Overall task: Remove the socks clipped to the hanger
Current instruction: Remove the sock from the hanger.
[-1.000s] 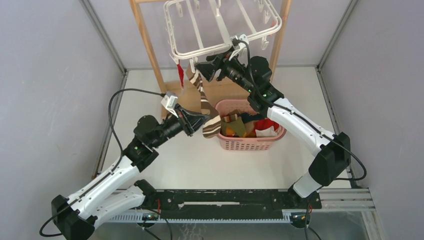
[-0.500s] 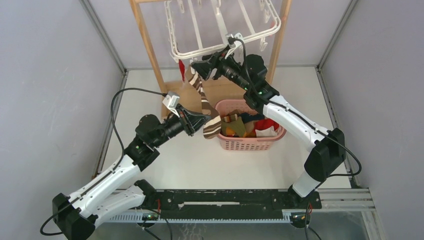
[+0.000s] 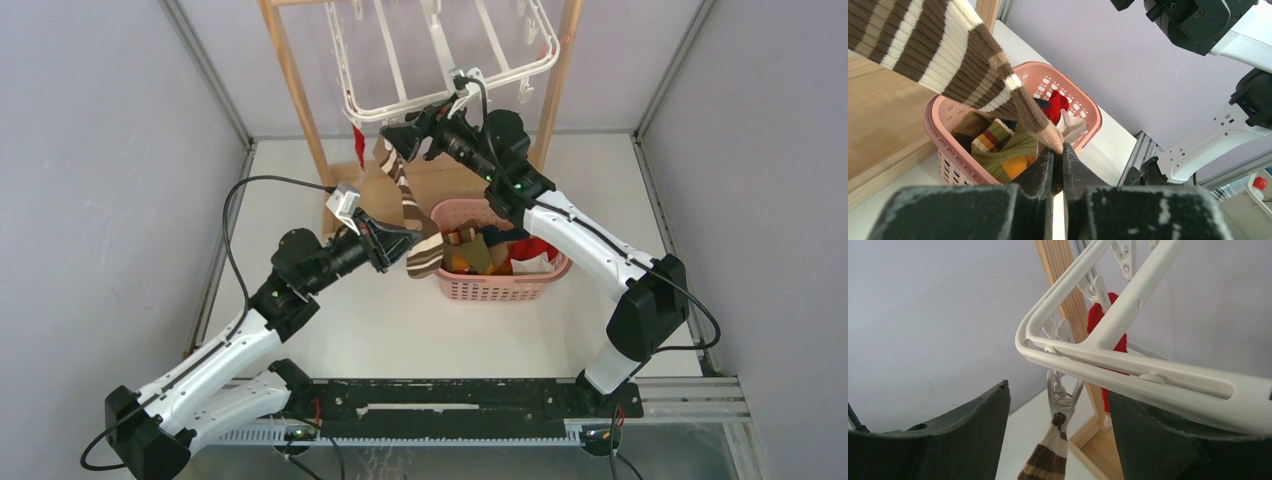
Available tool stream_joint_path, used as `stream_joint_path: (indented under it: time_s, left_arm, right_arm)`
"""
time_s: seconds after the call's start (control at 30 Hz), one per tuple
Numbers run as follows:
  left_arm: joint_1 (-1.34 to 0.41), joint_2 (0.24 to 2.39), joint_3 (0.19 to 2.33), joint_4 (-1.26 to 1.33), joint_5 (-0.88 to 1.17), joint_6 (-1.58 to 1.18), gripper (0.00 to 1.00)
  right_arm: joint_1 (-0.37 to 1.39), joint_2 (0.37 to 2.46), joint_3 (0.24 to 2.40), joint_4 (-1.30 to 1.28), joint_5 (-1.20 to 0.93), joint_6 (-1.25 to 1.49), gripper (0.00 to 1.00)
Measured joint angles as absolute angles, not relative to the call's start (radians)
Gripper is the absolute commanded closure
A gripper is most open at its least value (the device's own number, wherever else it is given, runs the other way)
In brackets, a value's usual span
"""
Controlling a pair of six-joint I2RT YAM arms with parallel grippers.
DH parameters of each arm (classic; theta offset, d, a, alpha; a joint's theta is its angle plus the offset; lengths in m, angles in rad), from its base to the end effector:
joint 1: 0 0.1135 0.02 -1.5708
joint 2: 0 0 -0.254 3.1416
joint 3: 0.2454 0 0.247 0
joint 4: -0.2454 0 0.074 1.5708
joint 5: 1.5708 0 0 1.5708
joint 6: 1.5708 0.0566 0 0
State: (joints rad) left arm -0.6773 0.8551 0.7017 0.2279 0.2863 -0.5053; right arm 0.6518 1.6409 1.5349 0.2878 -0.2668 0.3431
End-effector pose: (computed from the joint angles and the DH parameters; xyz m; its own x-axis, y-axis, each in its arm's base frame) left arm 0.1671 -0.1549 0.3374 -0.3465 -0.3172 -0.8828 0.7462 0.4771 -0.4643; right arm 0.3160 0.2599 0.4244 -0.1308 0.3084 -0.9422 -0.7935 0.5372 0.2860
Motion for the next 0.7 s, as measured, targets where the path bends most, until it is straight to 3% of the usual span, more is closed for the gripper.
stream_joint_path:
  time_s: [0.2, 0.7]
  left_arm:
    - [-0.677, 0.860, 0.702, 0.228, 0.293, -0.505, 1.00]
    - [-0.675, 0.868, 0.702, 0.229, 0.297, -0.505, 1.00]
  right_arm:
    - [0.664, 1.641, 1.535, 0.269, -0.224, 0.335, 0.34]
    - [0.707, 1.640, 1.535, 0.221, -0.146, 0.277, 0.28]
